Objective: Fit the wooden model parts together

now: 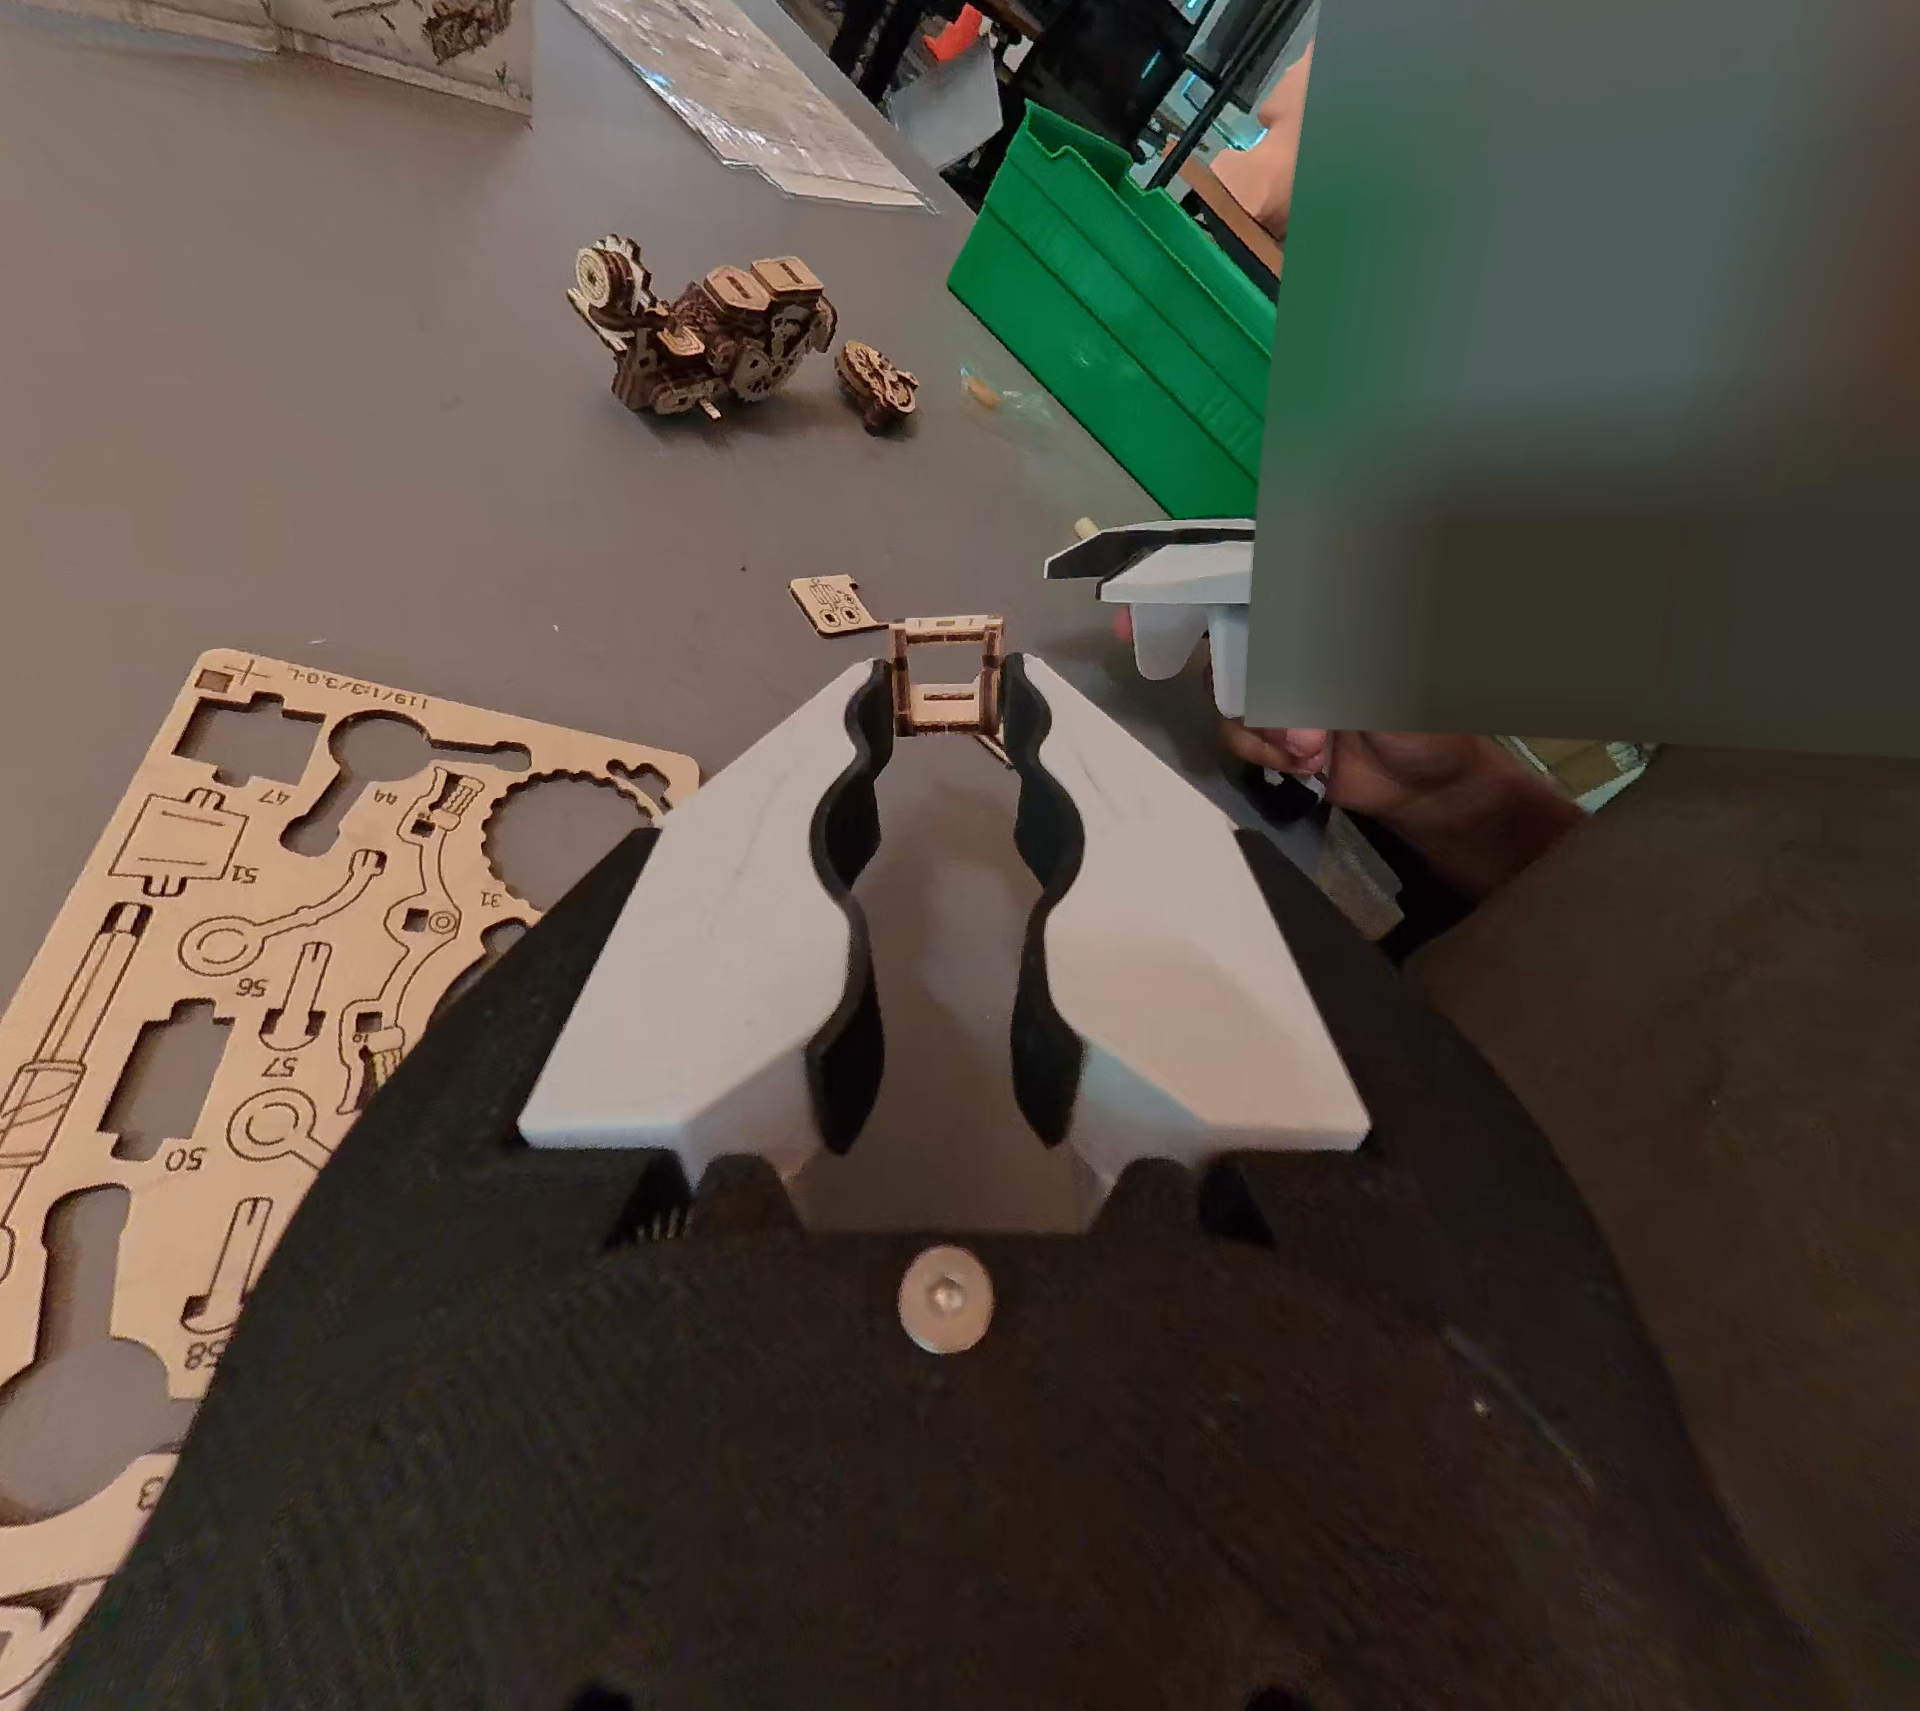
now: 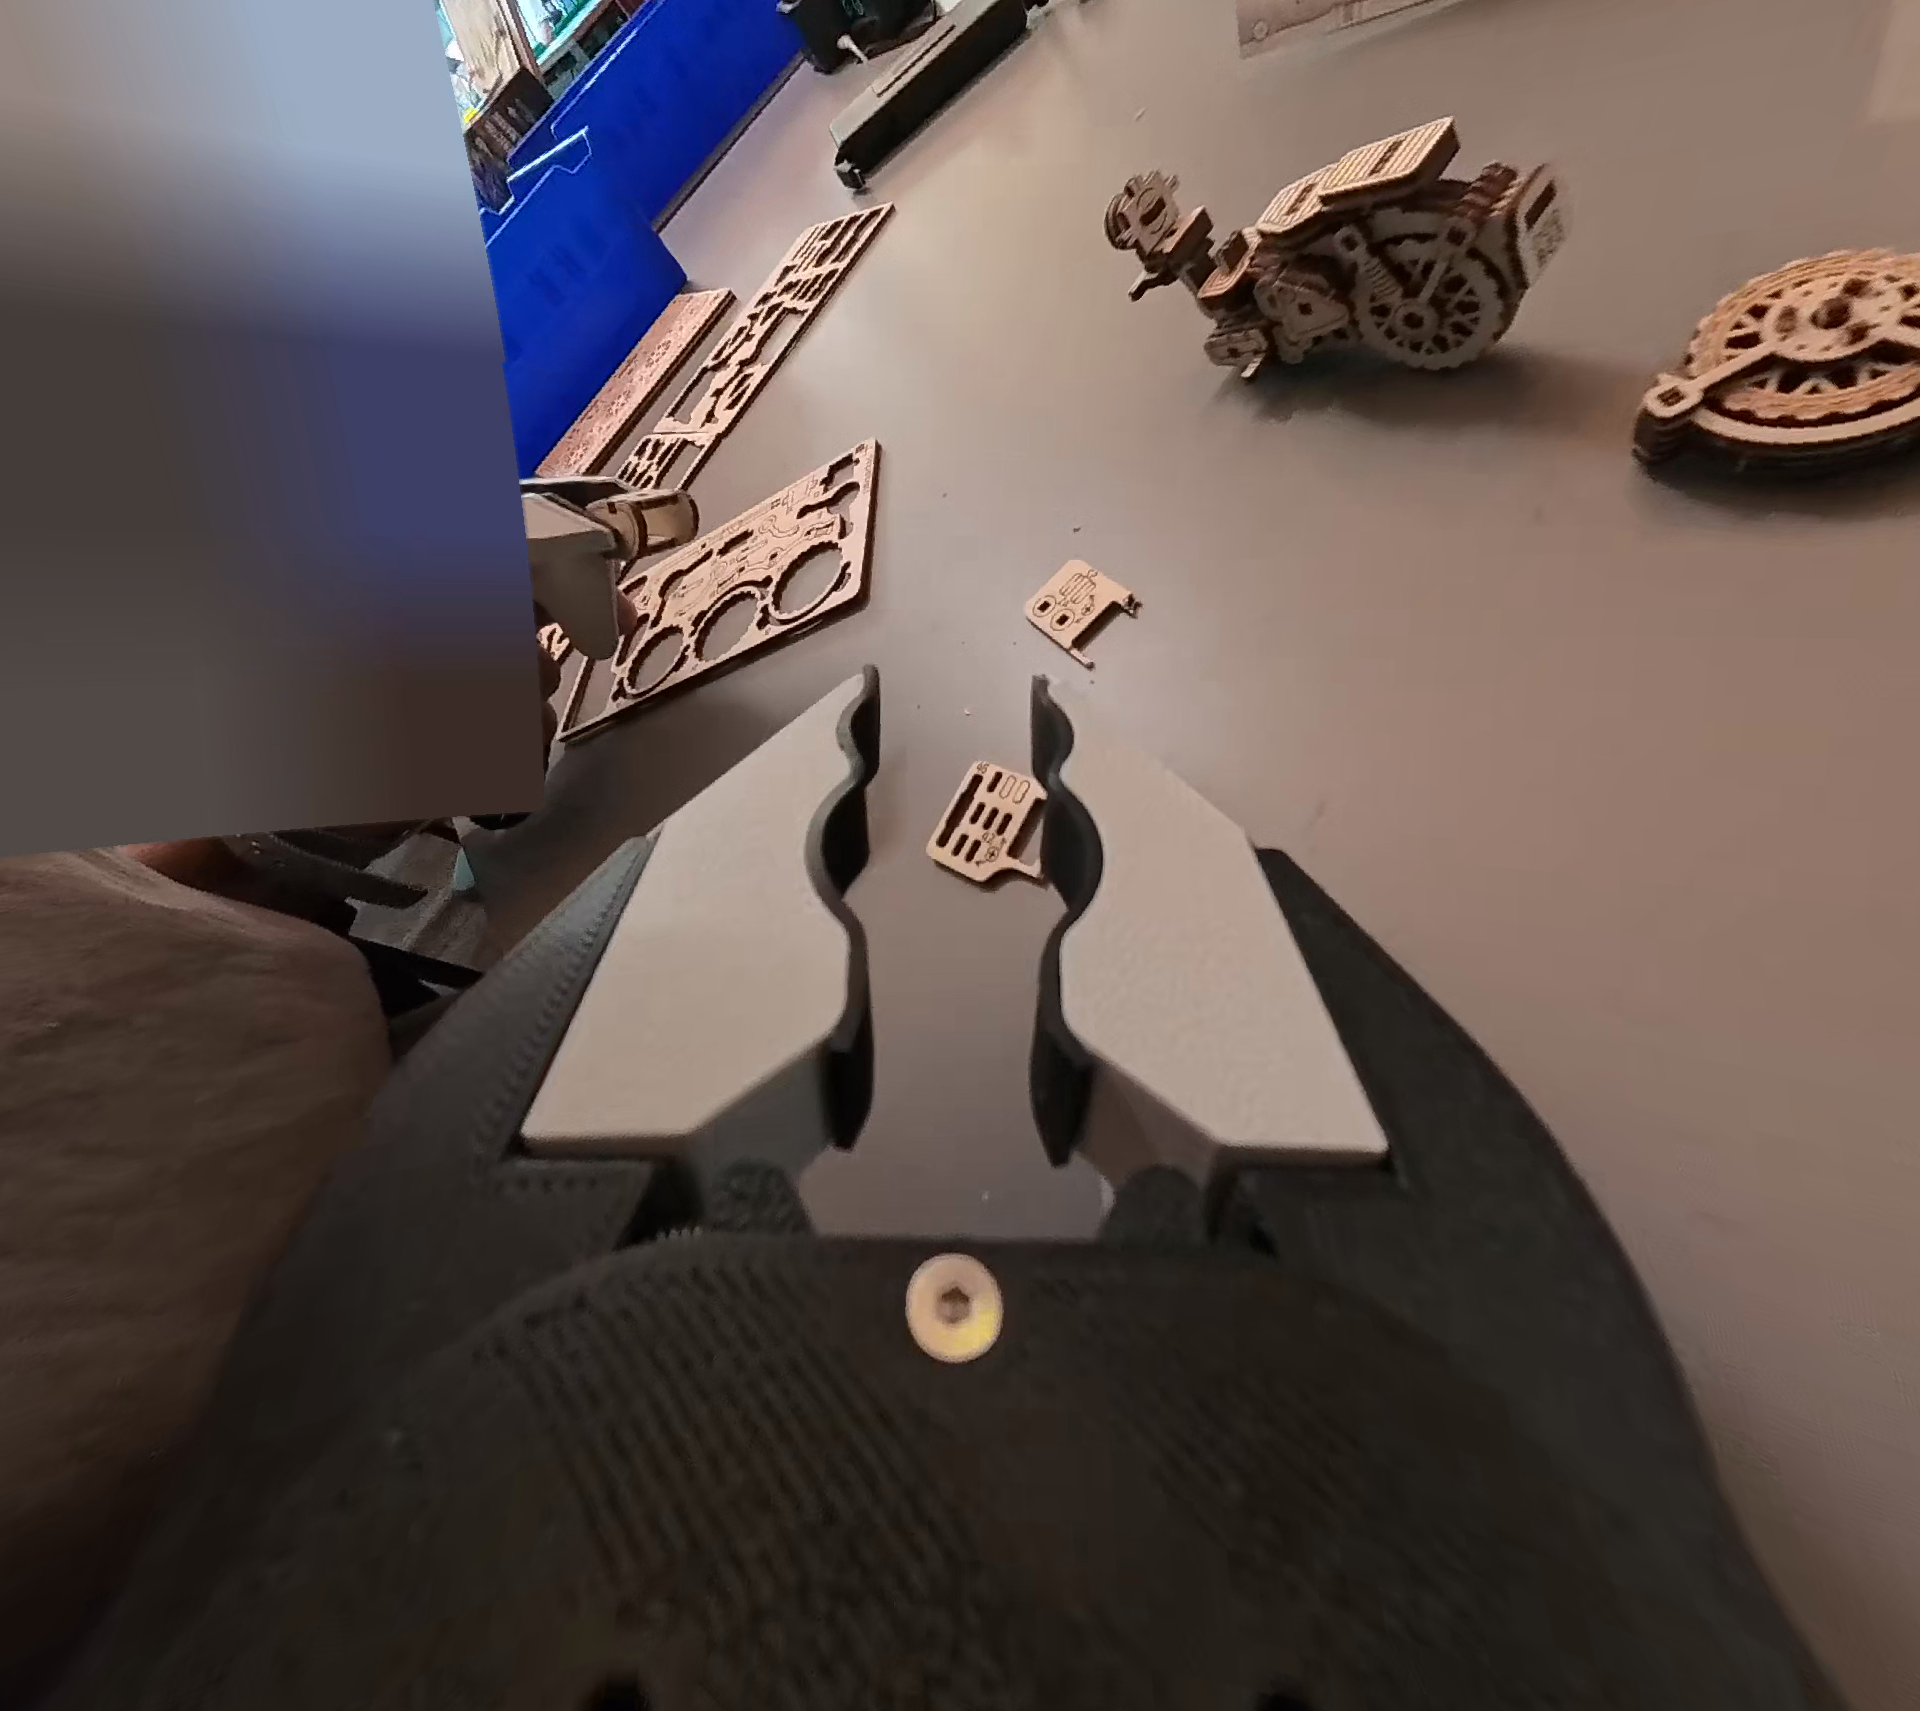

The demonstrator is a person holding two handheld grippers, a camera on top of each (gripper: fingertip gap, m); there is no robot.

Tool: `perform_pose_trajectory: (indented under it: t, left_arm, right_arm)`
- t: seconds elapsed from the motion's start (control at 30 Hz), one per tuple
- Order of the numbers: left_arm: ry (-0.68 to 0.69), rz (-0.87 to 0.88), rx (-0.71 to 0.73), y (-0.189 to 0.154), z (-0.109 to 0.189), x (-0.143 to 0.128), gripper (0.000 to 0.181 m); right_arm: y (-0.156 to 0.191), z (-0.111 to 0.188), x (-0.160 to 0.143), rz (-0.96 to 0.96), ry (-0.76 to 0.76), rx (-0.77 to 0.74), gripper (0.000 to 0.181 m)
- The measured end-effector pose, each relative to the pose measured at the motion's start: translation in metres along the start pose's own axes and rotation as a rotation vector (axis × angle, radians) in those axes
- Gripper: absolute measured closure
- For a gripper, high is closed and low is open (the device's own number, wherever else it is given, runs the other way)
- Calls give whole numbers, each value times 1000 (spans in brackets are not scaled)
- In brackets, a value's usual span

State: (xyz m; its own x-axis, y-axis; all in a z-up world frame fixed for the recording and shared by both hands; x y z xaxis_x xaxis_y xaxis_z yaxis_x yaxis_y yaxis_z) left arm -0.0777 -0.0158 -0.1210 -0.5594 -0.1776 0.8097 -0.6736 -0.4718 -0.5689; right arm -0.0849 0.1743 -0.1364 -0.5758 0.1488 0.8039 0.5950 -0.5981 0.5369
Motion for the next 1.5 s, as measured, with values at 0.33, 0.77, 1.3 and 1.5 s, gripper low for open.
perform_pose_trajectory:
  t: [0.33,0.77,1.3,1.5]
  left_arm:
    - [-13,15,11,5,1,2,161]
    - [-24,47,17,9,1,2,161]
    - [228,-106,93,0,-18,-31,161]
    - [315,-18,99,3,-21,-43,160]
  right_arm:
    - [-1,-1,-1,-5,6,-1,154]
    - [-3,-2,-1,-17,10,-1,154]
    - [-5,3,1,-17,-3,-12,154]
    - [-5,5,1,-11,-2,-15,155]
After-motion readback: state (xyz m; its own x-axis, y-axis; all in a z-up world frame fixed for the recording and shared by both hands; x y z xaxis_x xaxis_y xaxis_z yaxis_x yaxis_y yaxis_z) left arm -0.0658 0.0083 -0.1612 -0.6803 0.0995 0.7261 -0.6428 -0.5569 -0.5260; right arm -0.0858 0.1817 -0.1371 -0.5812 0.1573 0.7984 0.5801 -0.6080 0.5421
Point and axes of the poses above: each gripper's, where its closed fingertips meet, z back along the fingers, x out of its top, y = z × x across the jaws, the point moved 5 cm from there along z, back along the fingers, and after that the axes turned 5 degrees about -y, right-handed, at the moved point
